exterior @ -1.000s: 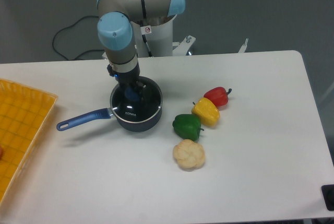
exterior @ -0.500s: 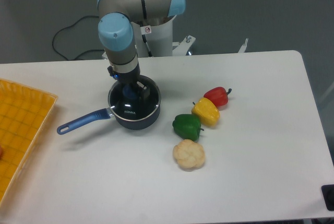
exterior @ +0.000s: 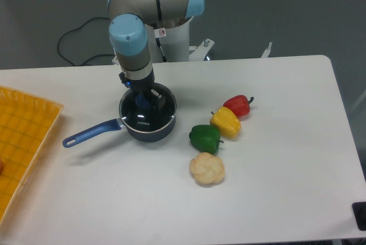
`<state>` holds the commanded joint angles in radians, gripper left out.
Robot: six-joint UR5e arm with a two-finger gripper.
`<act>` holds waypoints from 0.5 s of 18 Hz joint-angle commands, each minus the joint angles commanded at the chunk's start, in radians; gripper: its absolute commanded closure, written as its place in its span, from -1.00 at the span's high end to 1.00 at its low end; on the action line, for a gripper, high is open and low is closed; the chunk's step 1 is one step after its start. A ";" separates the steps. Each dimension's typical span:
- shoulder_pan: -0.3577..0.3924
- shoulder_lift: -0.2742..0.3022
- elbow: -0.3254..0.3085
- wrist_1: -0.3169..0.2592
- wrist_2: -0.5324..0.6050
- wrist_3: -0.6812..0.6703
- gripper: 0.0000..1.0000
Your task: Open the lid
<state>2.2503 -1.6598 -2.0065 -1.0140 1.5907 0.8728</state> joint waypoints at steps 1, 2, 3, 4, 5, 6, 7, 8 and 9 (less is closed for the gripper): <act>0.002 0.000 0.009 0.000 0.000 0.000 0.01; 0.006 -0.002 0.024 -0.002 -0.002 0.002 0.01; 0.012 -0.002 0.040 -0.008 -0.002 0.000 0.01; 0.015 -0.002 0.052 -0.011 -0.002 0.002 0.01; 0.021 -0.002 0.066 -0.015 -0.002 0.002 0.01; 0.029 0.000 0.077 -0.018 -0.002 0.002 0.01; 0.031 0.000 0.084 -0.018 -0.003 0.002 0.01; 0.035 0.000 0.091 -0.018 -0.003 0.002 0.01; 0.041 0.002 0.097 -0.024 -0.003 0.003 0.01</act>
<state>2.2917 -1.6582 -1.9099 -1.0384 1.5877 0.8759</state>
